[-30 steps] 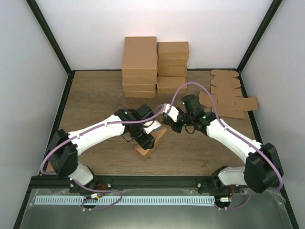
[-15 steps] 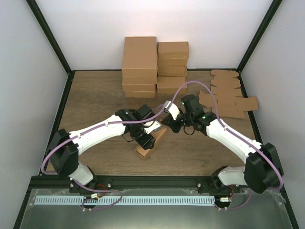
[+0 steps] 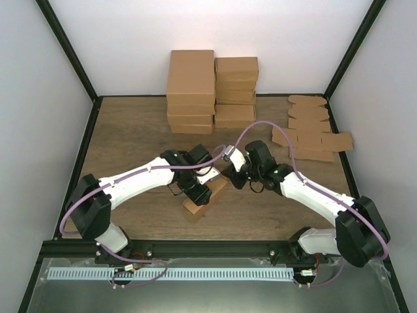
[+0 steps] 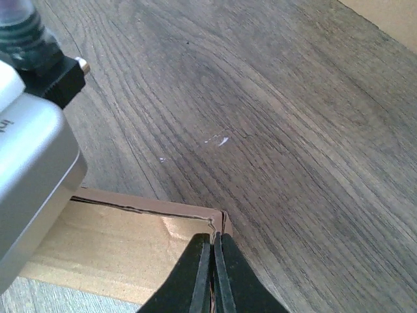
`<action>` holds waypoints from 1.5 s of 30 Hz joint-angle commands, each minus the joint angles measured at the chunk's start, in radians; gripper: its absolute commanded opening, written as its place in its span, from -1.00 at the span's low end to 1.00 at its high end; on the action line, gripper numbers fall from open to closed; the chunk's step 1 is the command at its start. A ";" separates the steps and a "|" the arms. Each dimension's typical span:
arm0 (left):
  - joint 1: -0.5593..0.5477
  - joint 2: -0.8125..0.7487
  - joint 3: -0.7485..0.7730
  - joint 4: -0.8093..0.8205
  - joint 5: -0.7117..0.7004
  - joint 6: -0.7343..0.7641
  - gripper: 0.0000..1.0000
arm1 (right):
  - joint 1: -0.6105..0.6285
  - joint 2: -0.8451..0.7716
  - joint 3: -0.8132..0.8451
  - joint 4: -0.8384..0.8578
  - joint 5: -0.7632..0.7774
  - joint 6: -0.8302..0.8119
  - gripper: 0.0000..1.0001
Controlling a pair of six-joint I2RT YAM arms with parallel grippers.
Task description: Fold the paper box
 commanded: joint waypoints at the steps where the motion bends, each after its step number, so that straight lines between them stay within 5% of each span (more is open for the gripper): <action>1: -0.001 0.005 0.006 0.034 -0.044 0.013 0.23 | 0.019 -0.004 -0.011 0.014 0.017 0.040 -0.92; 19: -0.011 0.017 -0.009 0.034 -0.062 0.024 0.20 | 0.043 -0.010 -0.039 0.016 0.031 0.112 -0.79; 45: -0.055 0.040 0.045 0.022 -0.231 -0.055 0.10 | 0.166 -0.068 -0.100 -0.032 0.199 0.346 -0.99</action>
